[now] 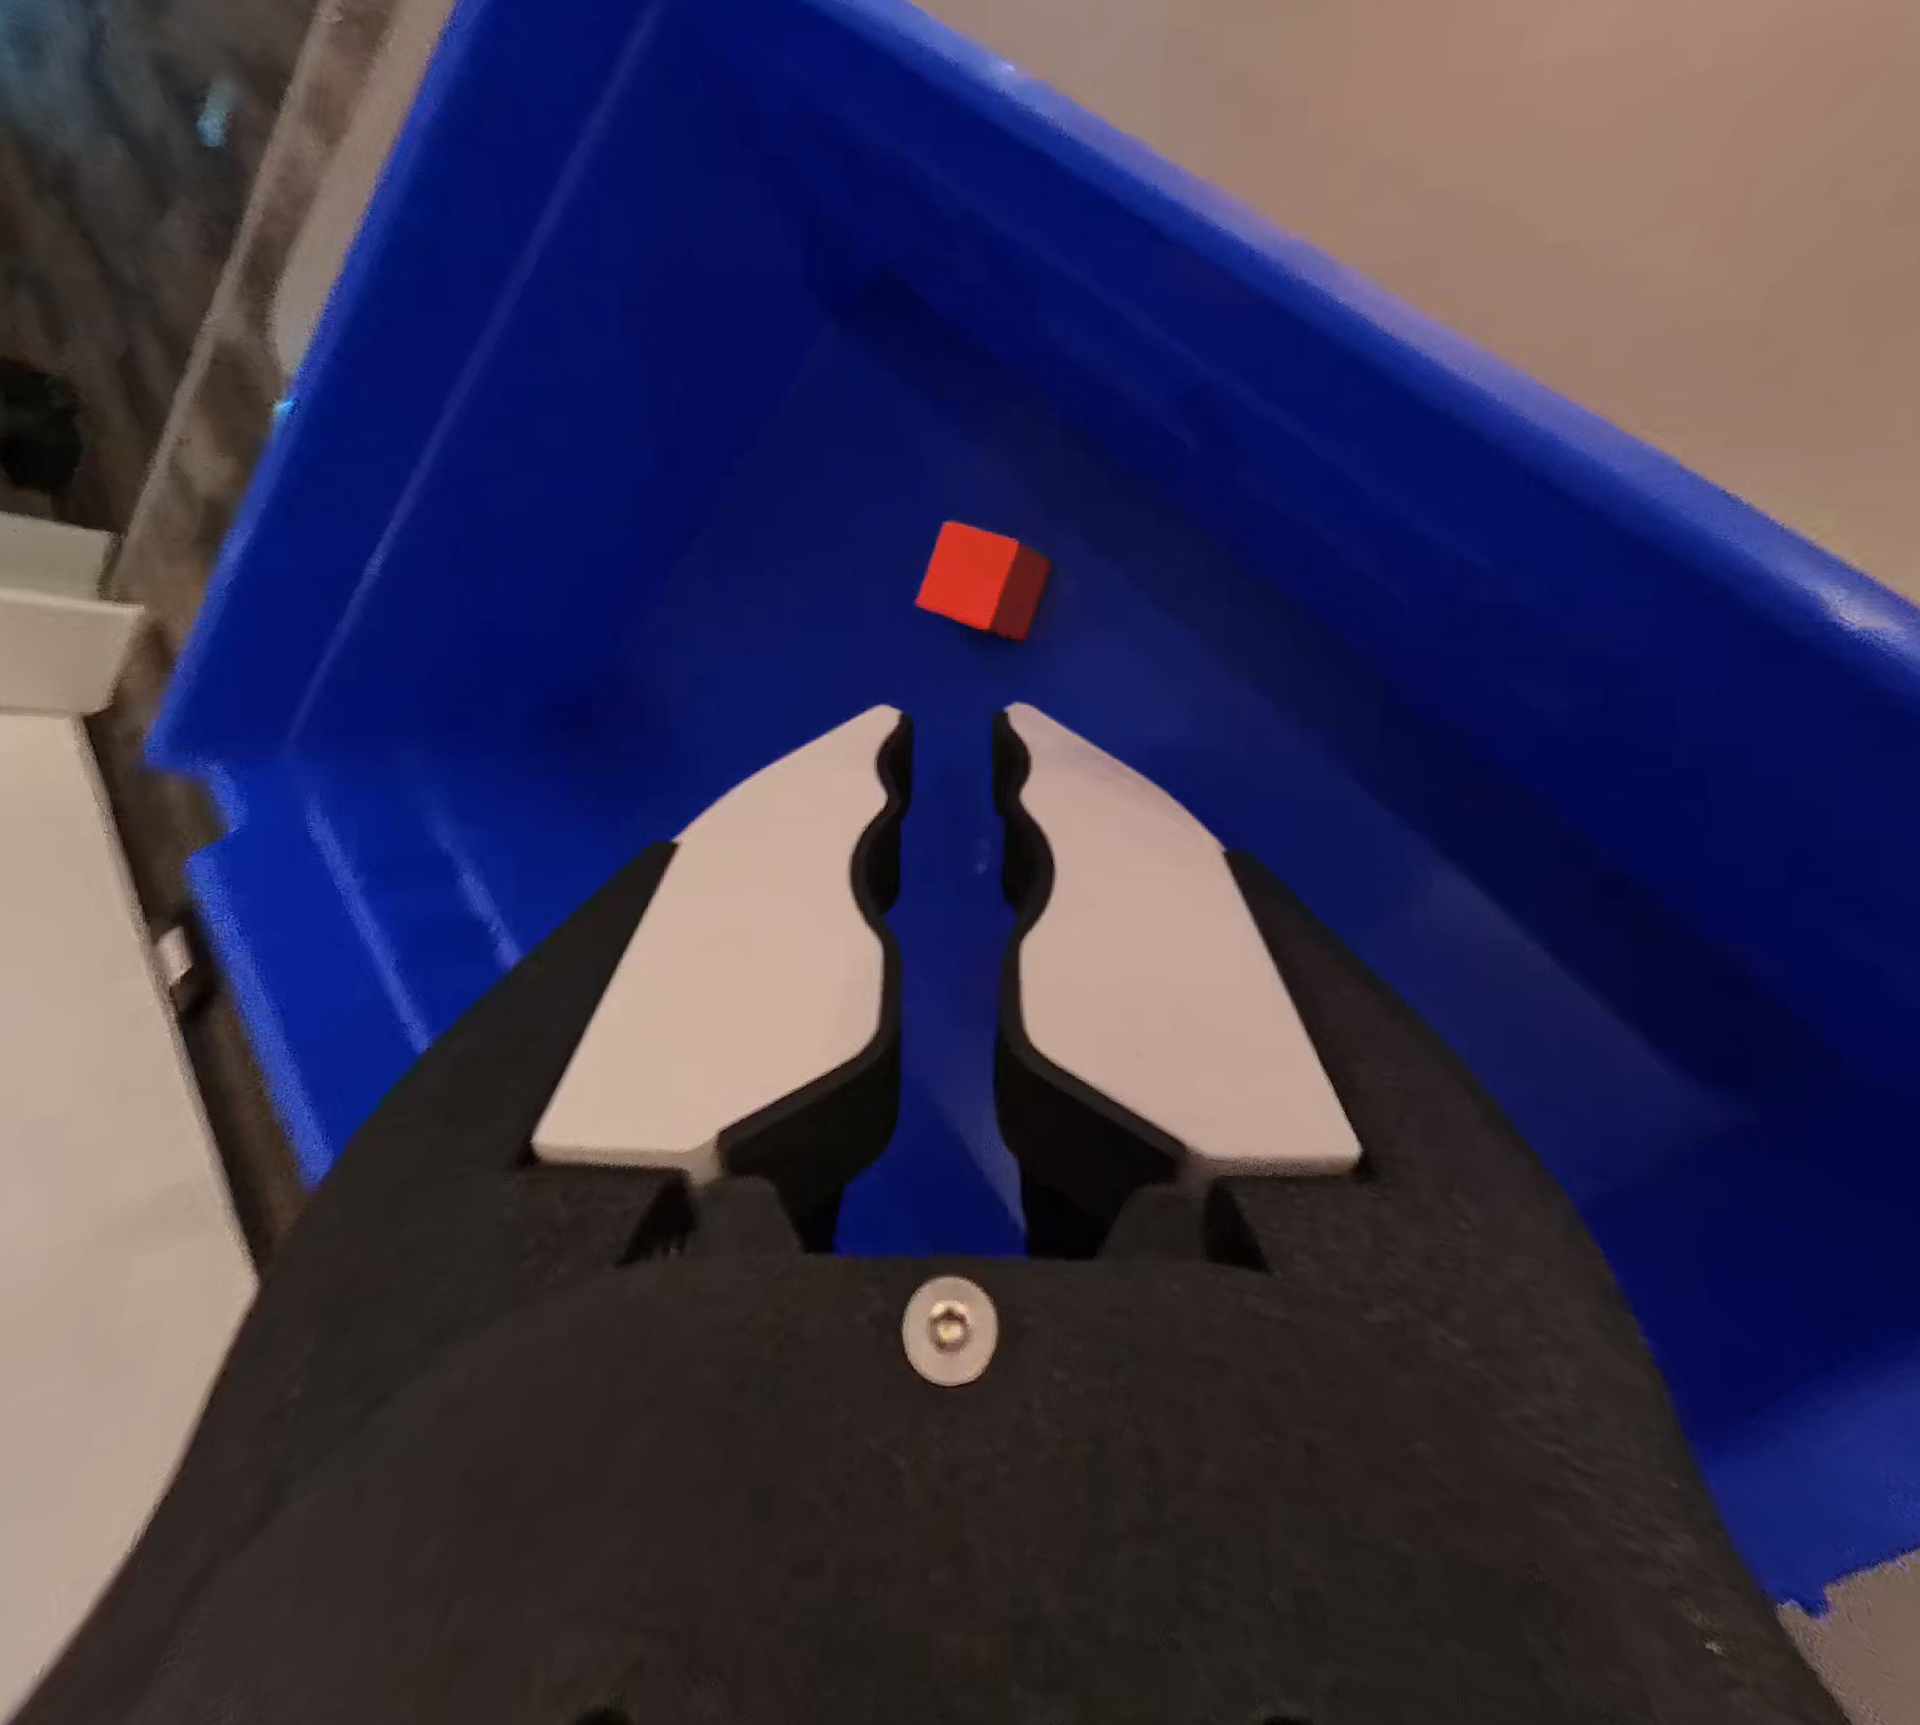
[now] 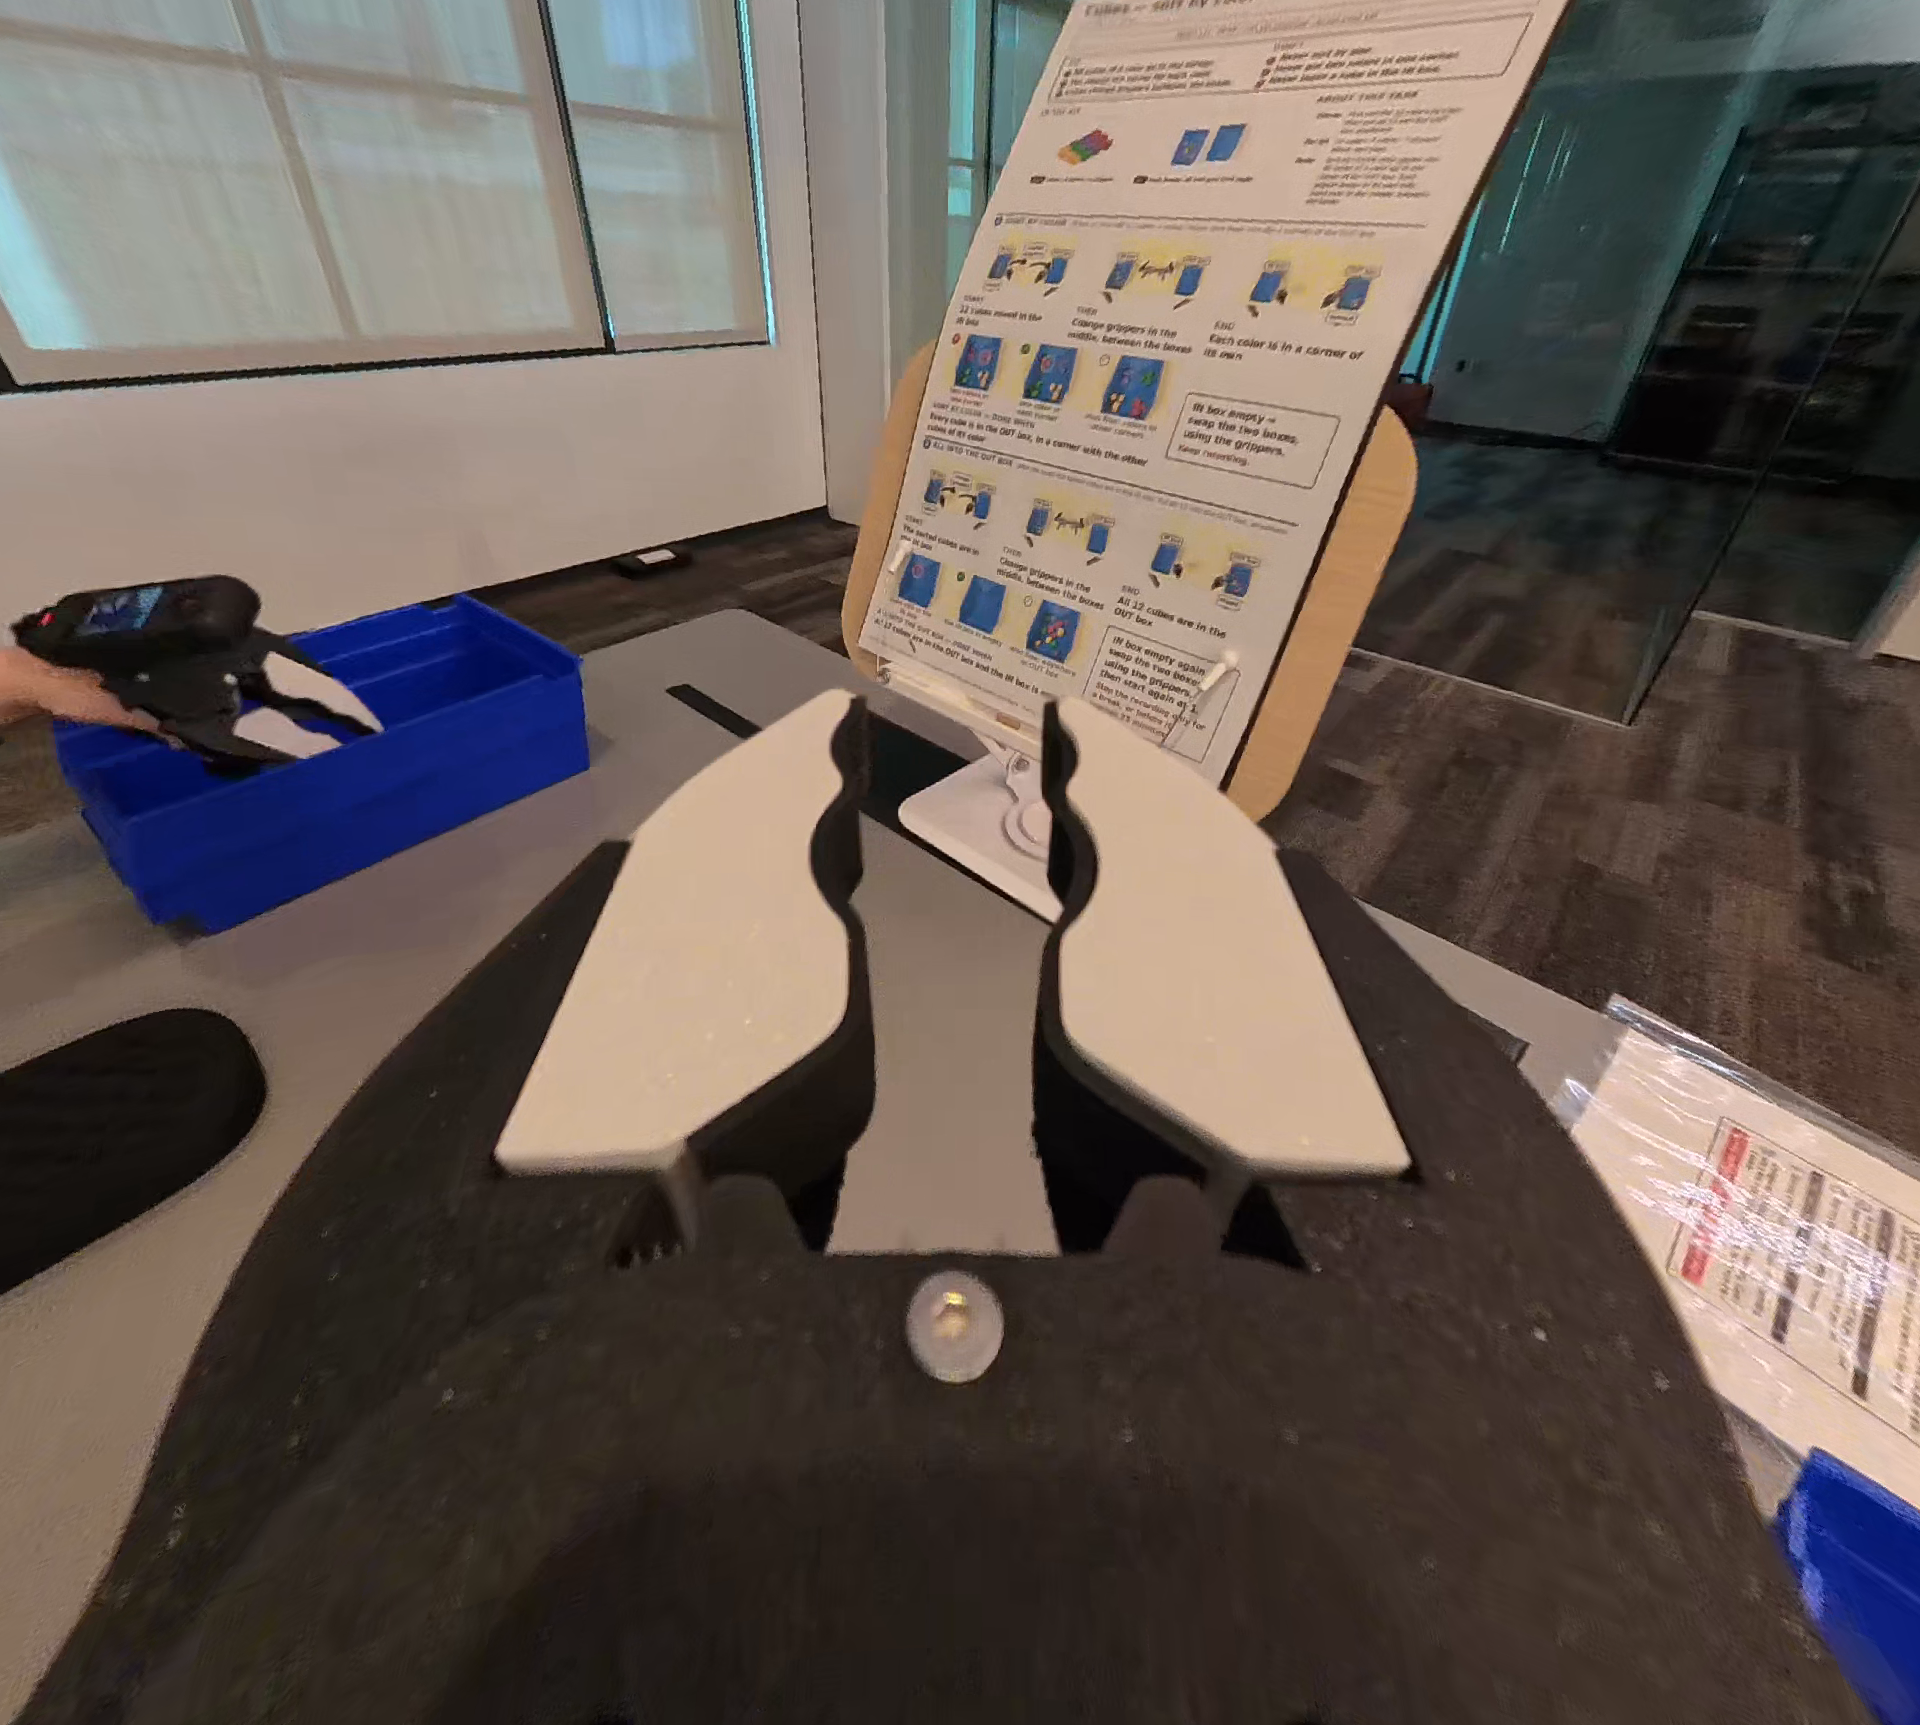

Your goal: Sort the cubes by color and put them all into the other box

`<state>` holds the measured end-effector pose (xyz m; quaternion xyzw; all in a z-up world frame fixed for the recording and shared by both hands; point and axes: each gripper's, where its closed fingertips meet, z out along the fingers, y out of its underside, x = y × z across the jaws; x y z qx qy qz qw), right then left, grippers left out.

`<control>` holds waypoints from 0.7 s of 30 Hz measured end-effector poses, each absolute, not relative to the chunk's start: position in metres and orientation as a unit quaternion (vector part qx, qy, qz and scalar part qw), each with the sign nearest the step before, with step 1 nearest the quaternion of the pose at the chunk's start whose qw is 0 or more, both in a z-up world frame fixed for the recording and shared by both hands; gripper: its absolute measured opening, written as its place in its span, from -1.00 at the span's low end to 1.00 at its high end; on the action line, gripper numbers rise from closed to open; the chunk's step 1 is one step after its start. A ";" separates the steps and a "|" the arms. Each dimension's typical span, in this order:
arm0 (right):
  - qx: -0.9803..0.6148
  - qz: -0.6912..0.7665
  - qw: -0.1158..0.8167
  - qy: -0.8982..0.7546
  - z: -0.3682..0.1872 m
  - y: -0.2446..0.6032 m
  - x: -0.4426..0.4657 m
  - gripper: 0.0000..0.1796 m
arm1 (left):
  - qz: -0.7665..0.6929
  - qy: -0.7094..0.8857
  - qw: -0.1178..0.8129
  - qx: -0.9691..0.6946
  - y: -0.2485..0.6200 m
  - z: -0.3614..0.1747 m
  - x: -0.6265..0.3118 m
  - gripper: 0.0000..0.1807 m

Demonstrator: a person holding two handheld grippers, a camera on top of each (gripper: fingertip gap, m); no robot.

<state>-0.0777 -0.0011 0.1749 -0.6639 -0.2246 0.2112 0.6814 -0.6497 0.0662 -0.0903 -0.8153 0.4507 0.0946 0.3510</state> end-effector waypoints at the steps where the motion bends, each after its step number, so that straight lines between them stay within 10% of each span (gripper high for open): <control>1: -0.670 0.201 0.678 -0.227 0.171 0.001 -0.079 -0.62 | 0.080 0.463 0.343 -0.814 0.070 -0.094 -0.647 -0.76; 10: -0.731 0.110 0.620 -0.264 0.129 0.017 -0.084 -0.55 | 0.013 0.506 0.269 -0.820 0.095 -0.131 -0.635 -0.56; 21: -0.752 0.104 0.583 -0.291 0.108 0.024 -0.087 -0.56 | 0.042 0.467 0.328 -0.820 0.111 -0.102 -0.638 -0.75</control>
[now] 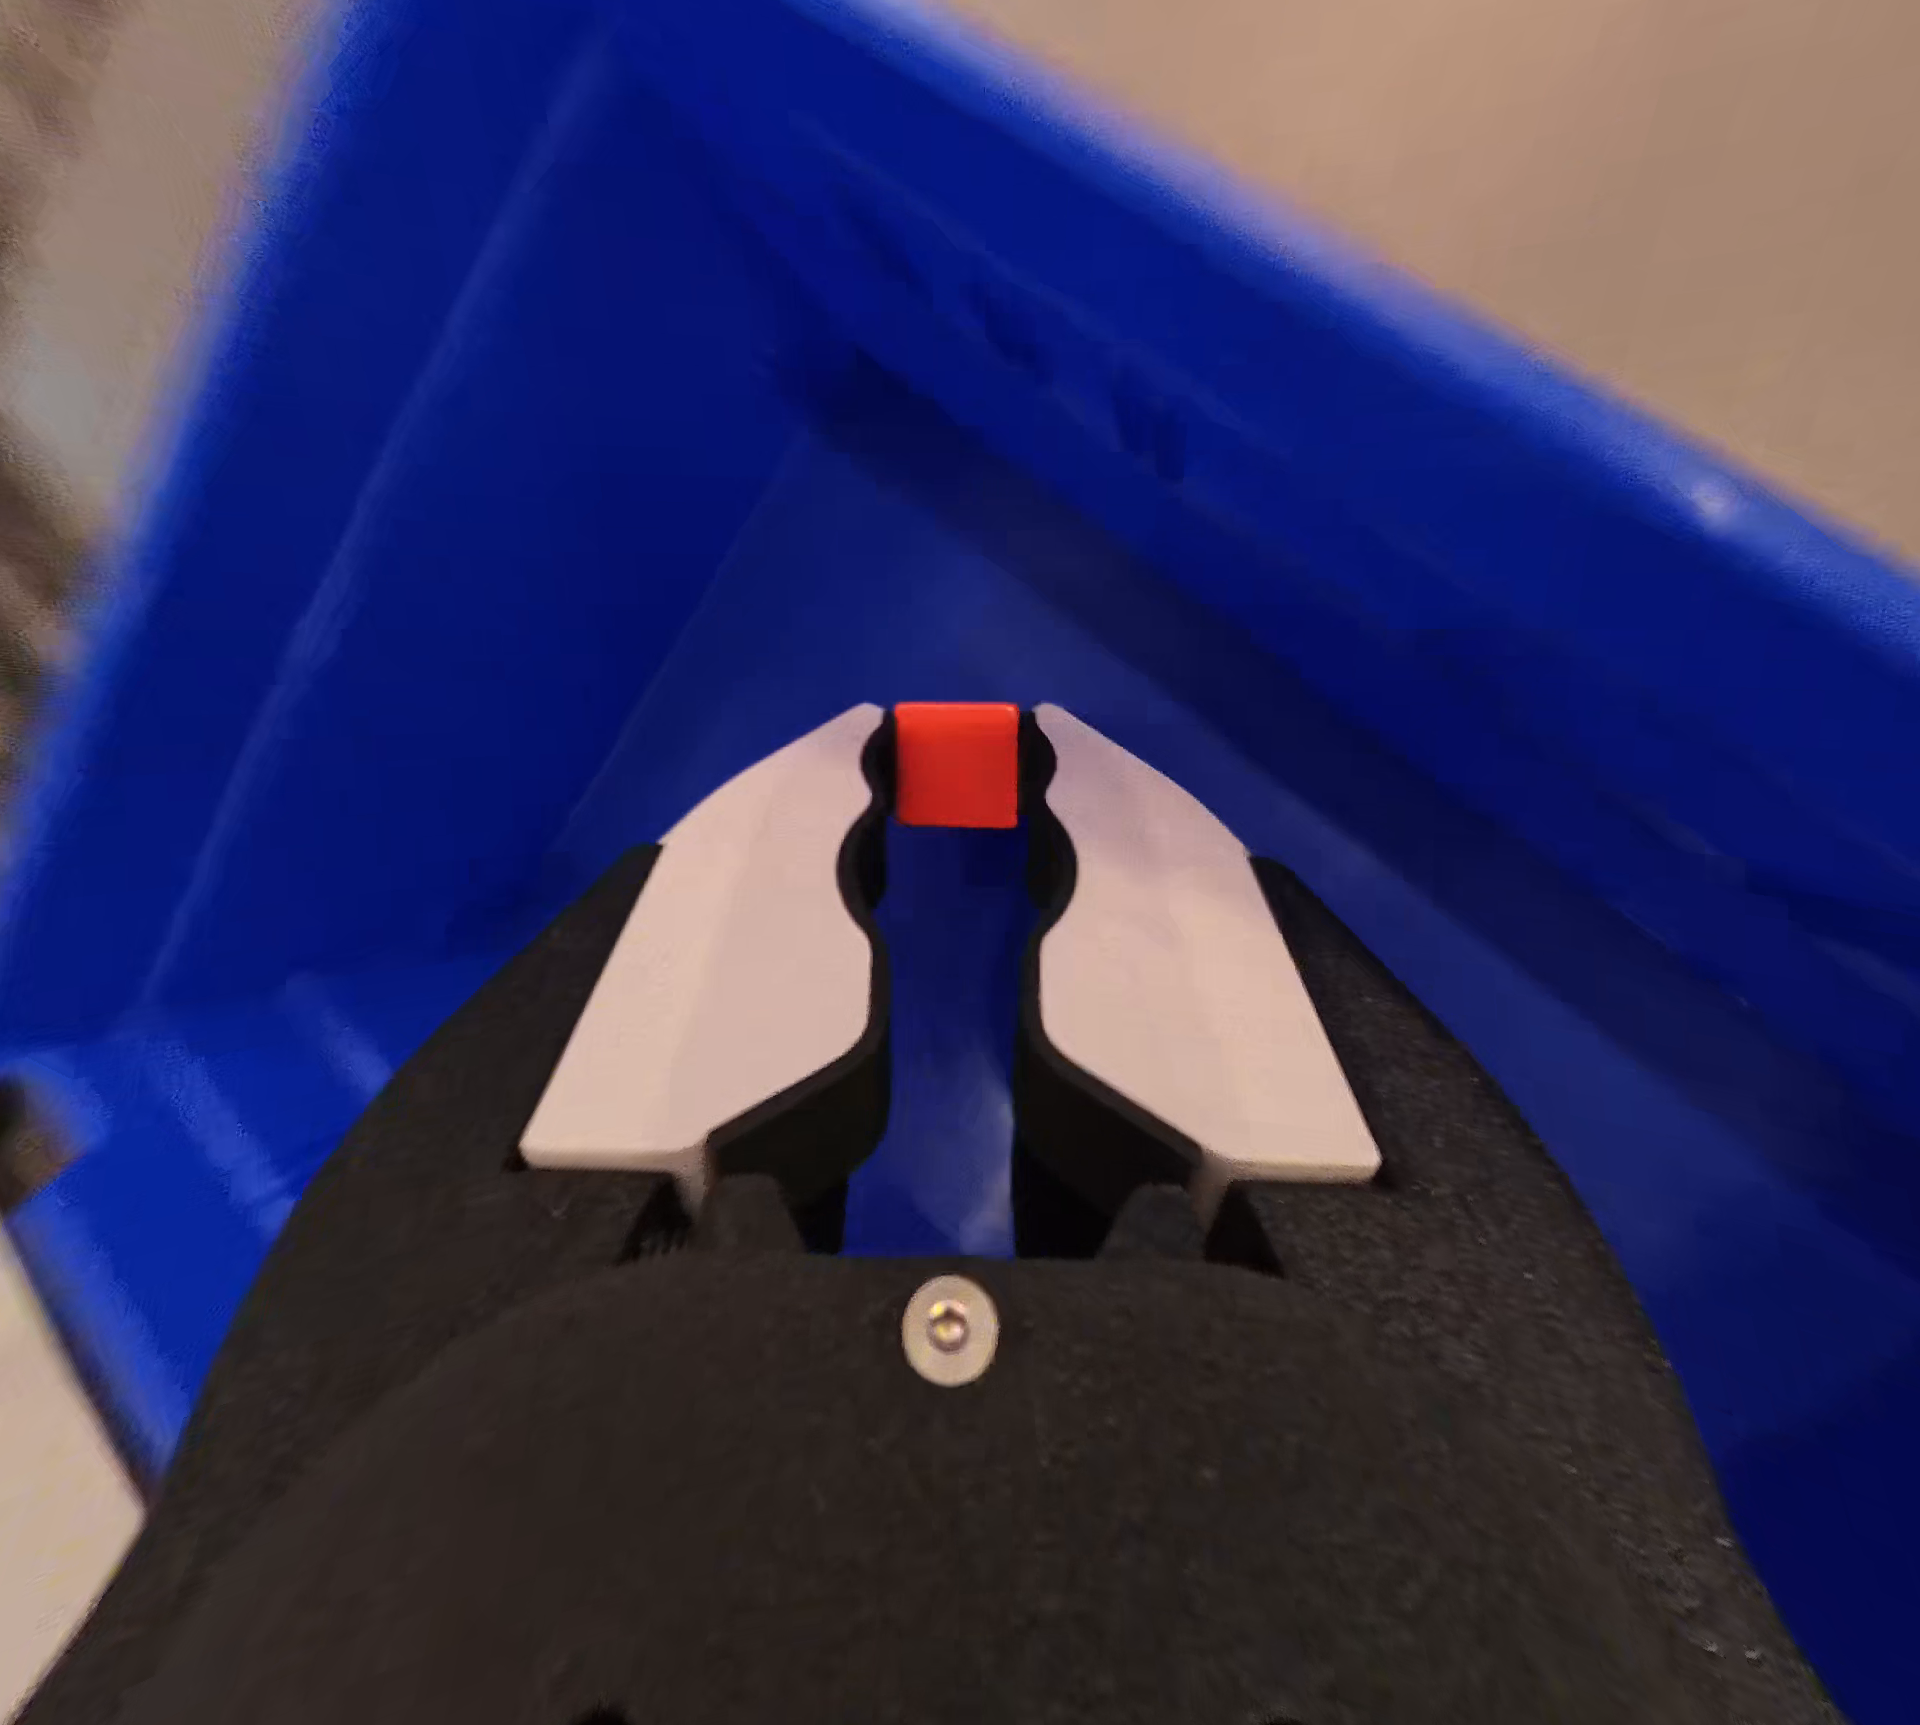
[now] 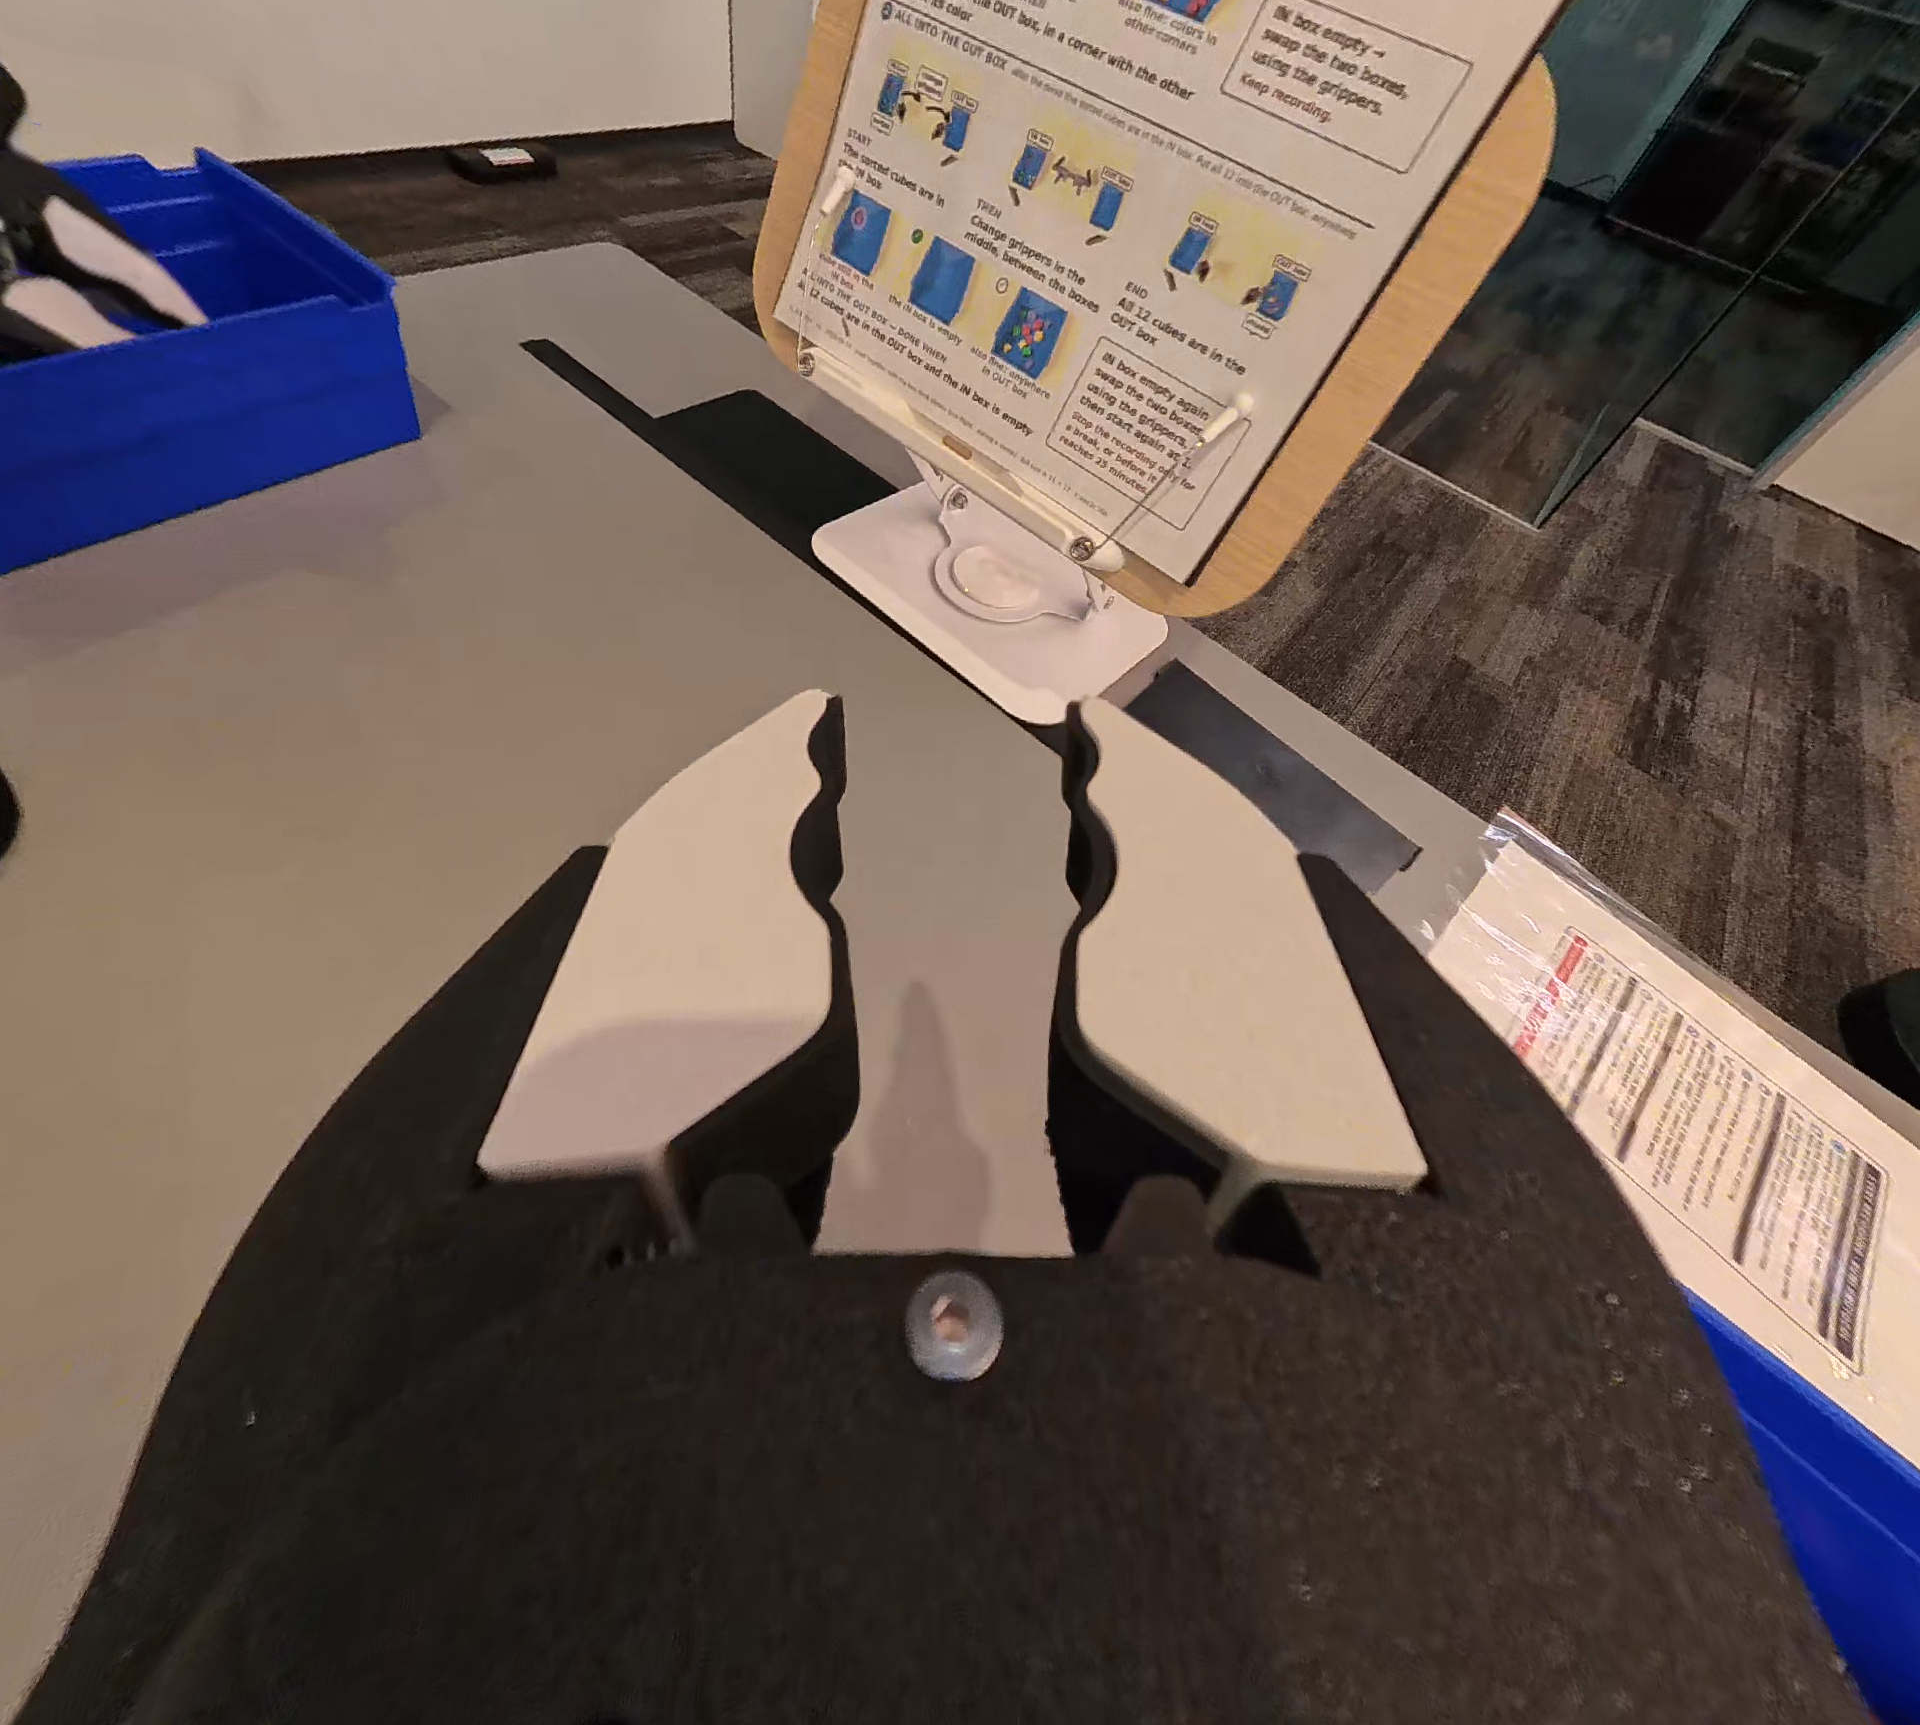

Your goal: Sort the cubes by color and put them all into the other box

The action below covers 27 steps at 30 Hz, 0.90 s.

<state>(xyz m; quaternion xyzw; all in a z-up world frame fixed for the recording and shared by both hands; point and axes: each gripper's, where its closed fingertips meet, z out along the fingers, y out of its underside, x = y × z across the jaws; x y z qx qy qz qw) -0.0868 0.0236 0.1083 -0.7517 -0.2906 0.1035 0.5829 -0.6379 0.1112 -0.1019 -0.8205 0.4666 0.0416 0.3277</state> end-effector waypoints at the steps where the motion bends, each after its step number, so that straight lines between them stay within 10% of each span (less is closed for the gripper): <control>1: -0.749 0.109 0.584 -0.294 0.109 0.023 -0.091 -0.56 | 0.060 0.456 0.372 -0.806 0.114 -0.080 -0.634 -0.75; 10: -0.673 0.291 0.573 -0.366 0.120 -0.005 -0.217 -0.55 | 0.066 0.445 0.673 -0.587 0.042 0.104 -0.444 -0.76; 23: -0.715 0.335 0.511 -0.340 0.096 -0.018 -0.261 -0.36 | 0.041 0.551 0.708 -0.440 -0.020 0.101 -0.247 -0.76; 27: -0.711 0.372 0.473 -0.364 0.089 -0.024 -0.263 -0.74 | 0.028 0.564 0.704 -0.430 -0.026 0.099 -0.233 -0.76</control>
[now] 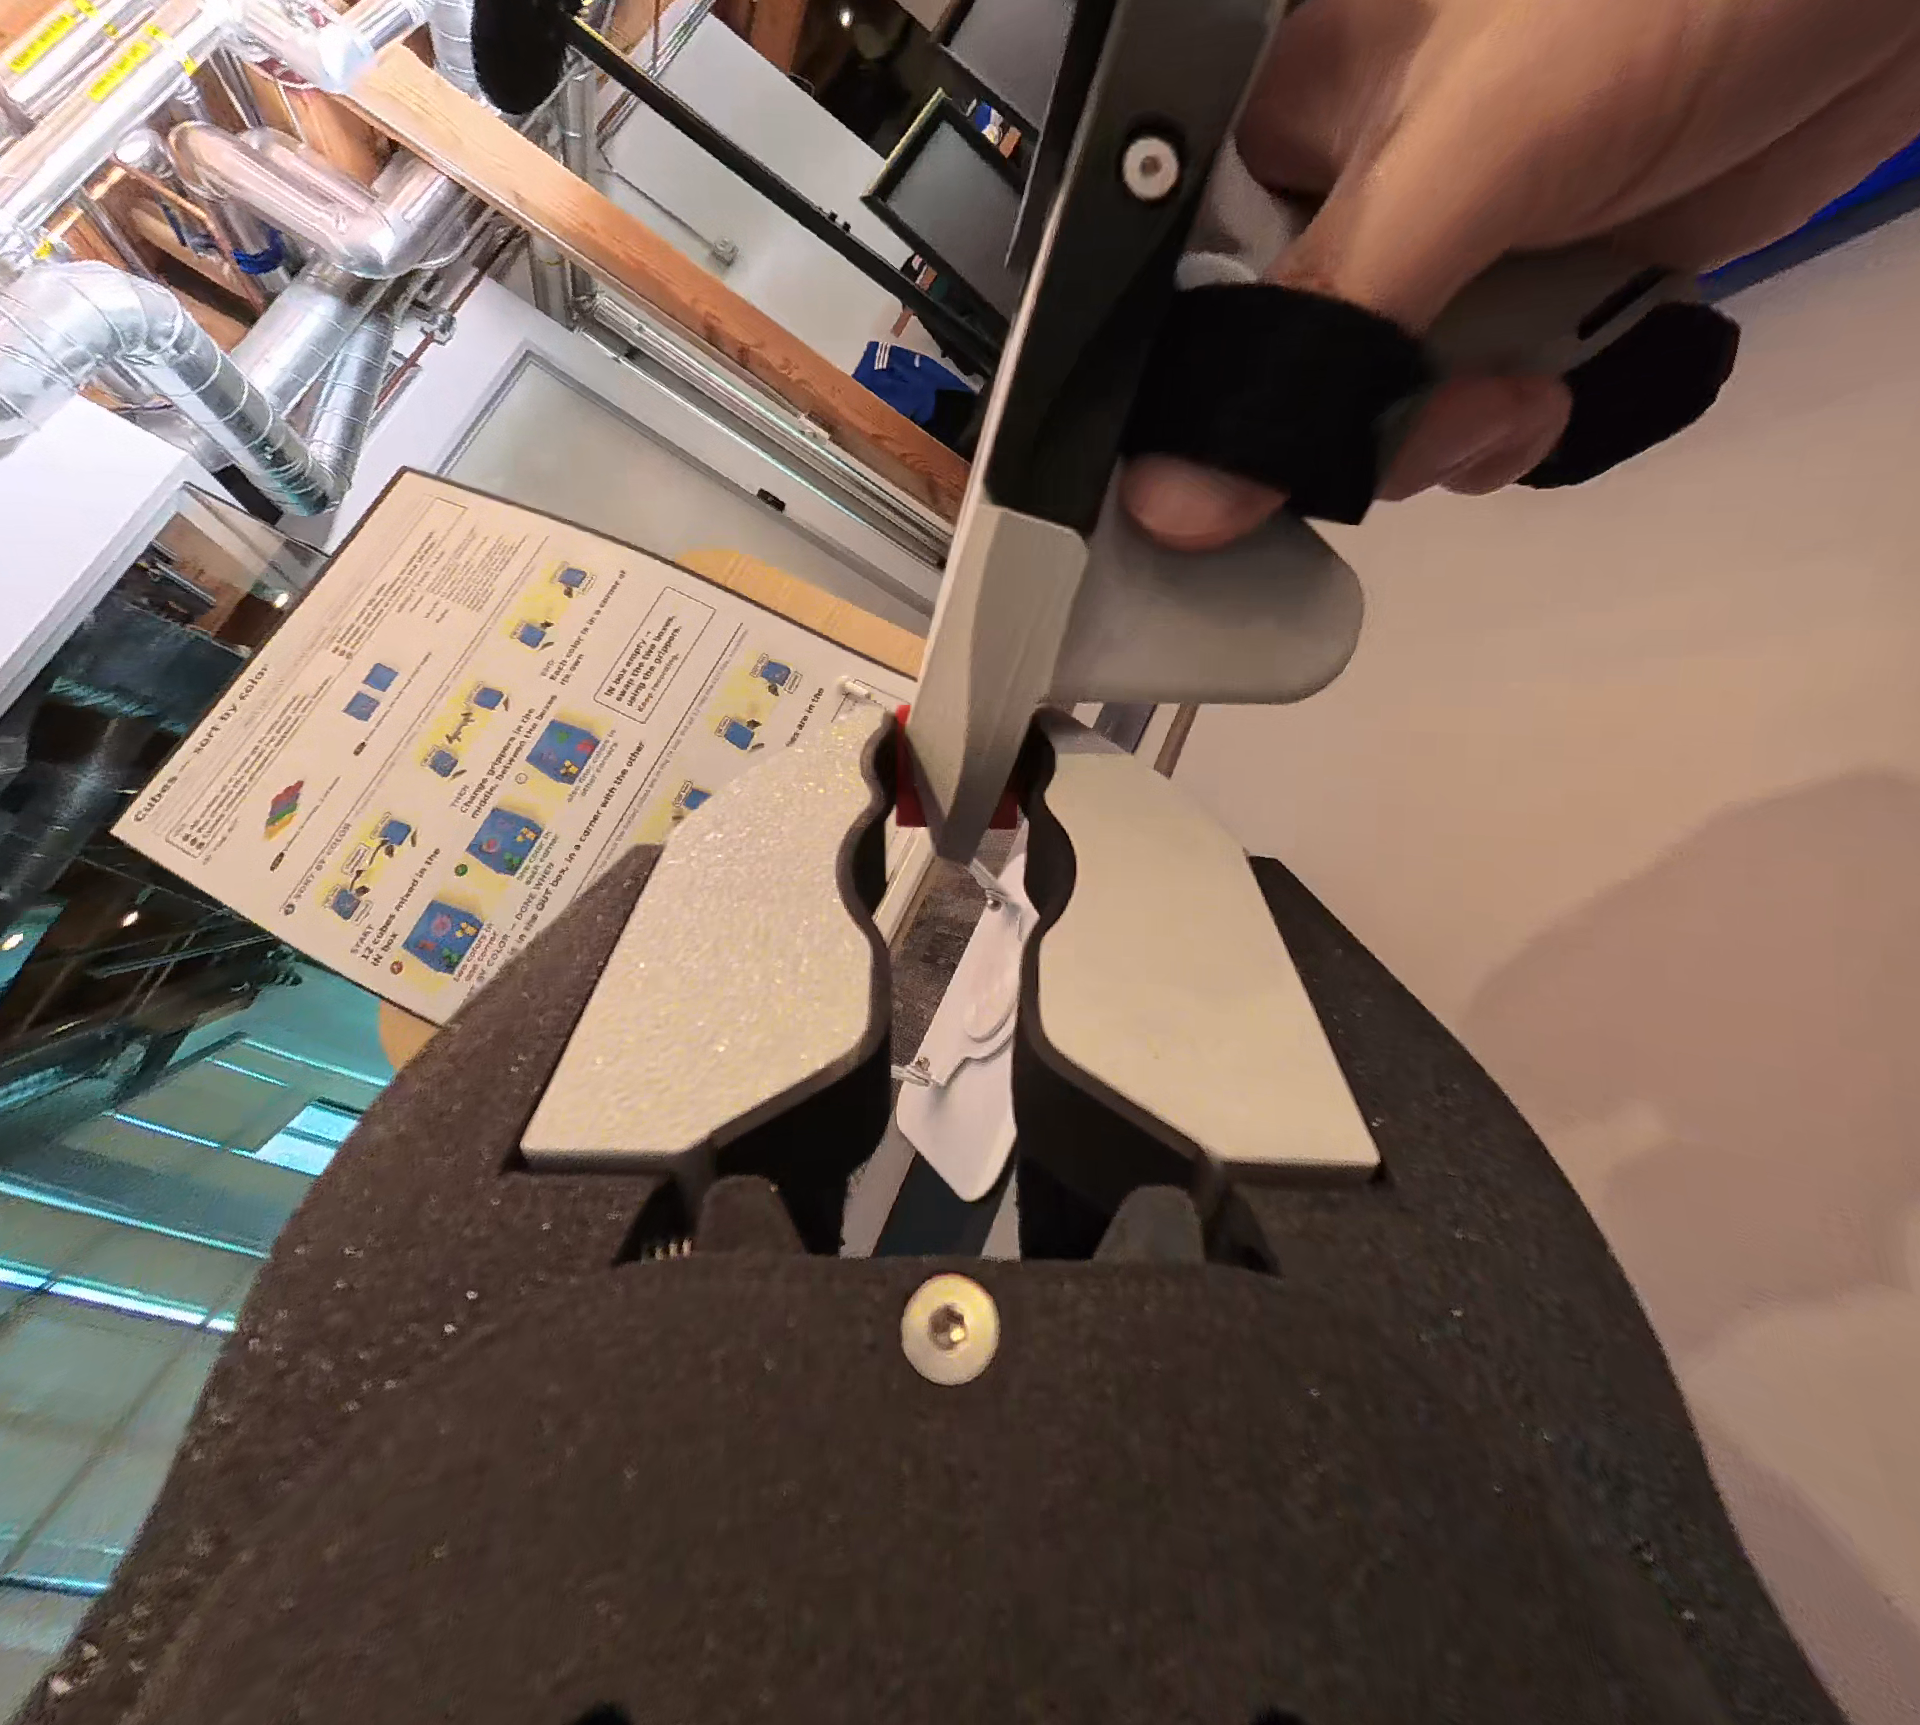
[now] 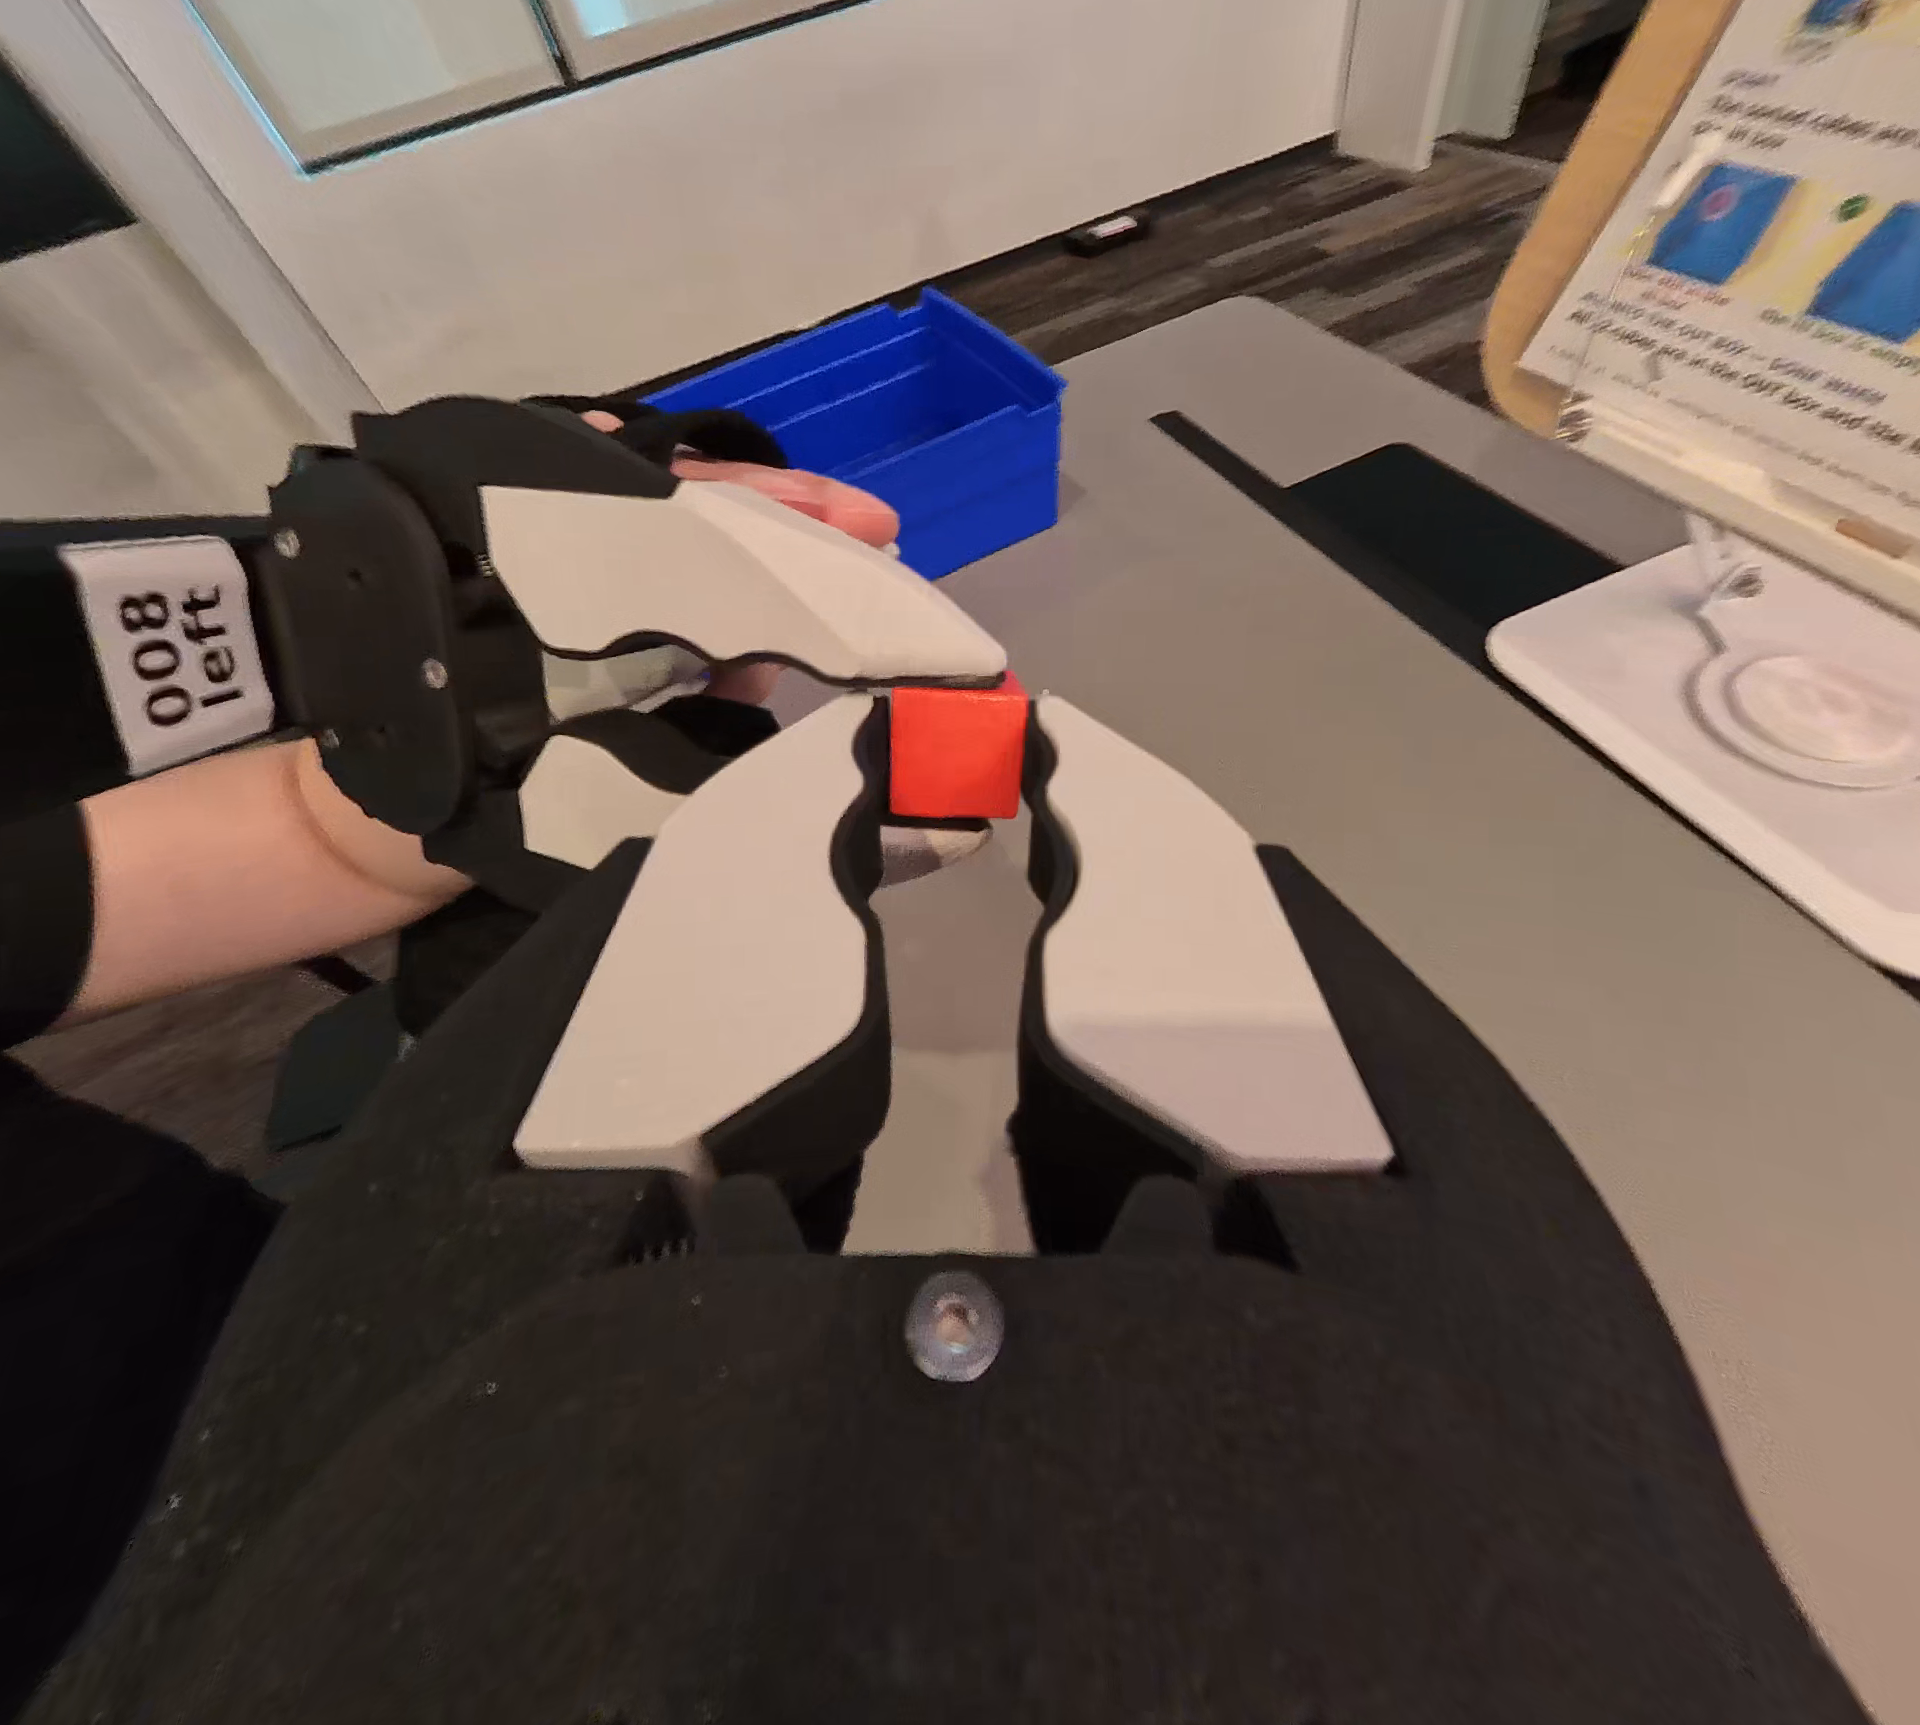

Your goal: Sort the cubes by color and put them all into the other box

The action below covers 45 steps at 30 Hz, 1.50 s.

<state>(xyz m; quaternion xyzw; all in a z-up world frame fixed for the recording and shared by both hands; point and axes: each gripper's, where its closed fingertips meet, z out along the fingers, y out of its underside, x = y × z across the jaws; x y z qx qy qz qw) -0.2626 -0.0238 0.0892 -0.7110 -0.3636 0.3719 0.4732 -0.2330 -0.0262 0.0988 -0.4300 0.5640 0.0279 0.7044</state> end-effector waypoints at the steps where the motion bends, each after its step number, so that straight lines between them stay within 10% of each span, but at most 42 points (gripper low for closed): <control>1: -0.713 0.382 0.467 -0.358 0.089 -0.023 -0.261 -0.75 | 0.026 0.566 0.703 -0.431 -0.026 0.098 -0.232 -0.76; 18: -0.793 -0.051 0.594 -0.123 0.104 0.050 -0.003 -0.75 | -0.026 0.481 0.692 -0.537 0.015 0.106 -0.244 -0.80; 31: -0.938 -0.122 0.325 -0.010 0.000 -0.010 0.251 -0.75 | -0.005 0.506 0.664 -0.550 0.030 0.082 -0.252 -0.82; 45: -0.996 -0.048 0.076 -0.014 -0.135 0.002 0.278 -0.75 | 0.028 0.540 0.640 -0.546 0.026 0.065 -0.247 -0.82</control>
